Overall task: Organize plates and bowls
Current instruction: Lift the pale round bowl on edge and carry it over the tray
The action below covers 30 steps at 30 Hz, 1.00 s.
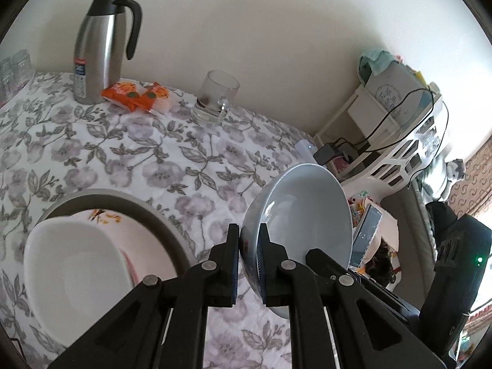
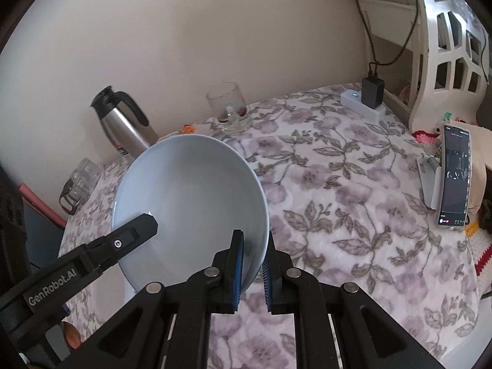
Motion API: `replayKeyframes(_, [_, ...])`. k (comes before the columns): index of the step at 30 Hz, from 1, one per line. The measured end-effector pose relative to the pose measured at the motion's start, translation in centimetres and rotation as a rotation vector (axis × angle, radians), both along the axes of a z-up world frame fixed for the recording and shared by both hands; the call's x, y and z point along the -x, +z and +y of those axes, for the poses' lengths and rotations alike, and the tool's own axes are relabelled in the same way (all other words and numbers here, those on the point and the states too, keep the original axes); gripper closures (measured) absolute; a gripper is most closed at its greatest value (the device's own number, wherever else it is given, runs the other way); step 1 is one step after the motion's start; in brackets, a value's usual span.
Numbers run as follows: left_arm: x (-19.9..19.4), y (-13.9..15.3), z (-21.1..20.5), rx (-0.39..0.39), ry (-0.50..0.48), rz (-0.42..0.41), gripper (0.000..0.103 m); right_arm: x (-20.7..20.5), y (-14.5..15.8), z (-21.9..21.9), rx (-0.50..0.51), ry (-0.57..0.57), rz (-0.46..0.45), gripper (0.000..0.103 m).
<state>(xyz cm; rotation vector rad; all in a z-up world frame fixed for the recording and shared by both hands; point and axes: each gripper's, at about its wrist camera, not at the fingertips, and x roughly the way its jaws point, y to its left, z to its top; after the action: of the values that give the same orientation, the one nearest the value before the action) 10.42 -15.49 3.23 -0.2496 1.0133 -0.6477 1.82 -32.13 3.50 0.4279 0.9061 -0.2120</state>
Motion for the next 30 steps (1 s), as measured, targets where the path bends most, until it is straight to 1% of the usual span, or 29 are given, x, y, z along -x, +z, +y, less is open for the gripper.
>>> replayKeyframes(3, [0.6,0.2,1.7,0.022,0.015,-0.002,0.092,0.3,0.5,1.3,0.007,0.023,-0.006,0.091])
replayKeyframes(8, [1.8,0.7,4.7,0.036,0.052,-0.038,0.092,0.6,1.1,4.0,0.022,0.072,-0.007,0.091])
replayKeyframes(13, [2.5,0.9,7.6,0.062,0.086,-0.056,0.091,0.9,1.5,6.6,0.031,0.112,-0.007,0.091])
replayKeyframes(16, [2.7,0.8,9.1,0.078,0.101,-0.052,0.091,0.8,1.6,8.0,0.041,0.131,0.01,0.091])
replayKeyframes(21, [2.8,0.8,11.3,0.103,0.125,-0.047,0.091,0.6,1.9,9.9,0.051,0.159,0.01,0.091])
replayKeyframes(26, [2.5,0.5,13.8,0.166,0.148,-0.015,0.091,0.2,1.9,11.8,0.055,0.194,0.02,0.09])
replayKeyframes(30, [2.4,0.4,15.2,0.168,0.174,-0.016,0.091,-0.3,1.6,13.2,0.049,0.219,0.027,0.09])
